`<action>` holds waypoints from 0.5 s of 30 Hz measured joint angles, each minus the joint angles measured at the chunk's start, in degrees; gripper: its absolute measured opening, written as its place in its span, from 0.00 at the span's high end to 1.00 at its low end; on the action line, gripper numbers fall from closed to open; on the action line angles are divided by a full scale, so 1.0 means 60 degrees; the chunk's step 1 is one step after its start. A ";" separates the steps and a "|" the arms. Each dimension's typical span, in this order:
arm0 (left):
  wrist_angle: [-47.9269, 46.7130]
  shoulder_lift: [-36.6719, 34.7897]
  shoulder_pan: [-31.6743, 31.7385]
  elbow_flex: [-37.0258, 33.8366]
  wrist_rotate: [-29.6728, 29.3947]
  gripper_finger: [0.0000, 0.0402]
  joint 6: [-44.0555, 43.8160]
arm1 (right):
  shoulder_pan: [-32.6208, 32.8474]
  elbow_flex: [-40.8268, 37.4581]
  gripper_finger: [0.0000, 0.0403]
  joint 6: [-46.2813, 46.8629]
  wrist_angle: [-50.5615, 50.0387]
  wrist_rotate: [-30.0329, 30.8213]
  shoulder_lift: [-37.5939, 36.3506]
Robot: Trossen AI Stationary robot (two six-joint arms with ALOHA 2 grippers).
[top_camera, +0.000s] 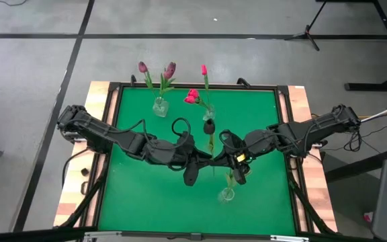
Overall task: Sort flowers into vase by color
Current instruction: Put the black tulip into the bottom transparent vase
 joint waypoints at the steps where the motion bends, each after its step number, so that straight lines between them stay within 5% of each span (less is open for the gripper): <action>1: 0.0000 0.0000 0.0020 0.0000 -0.0002 0.75 0.0000 | 0.0000 0.0000 0.99 -0.0001 0.0009 -0.0014 -0.0001; 15: -0.0150 0.0058 0.0244 0.0000 0.0574 0.75 -0.0058 | -0.0004 -0.0004 0.99 0.0000 -0.0058 -0.0074 -0.0001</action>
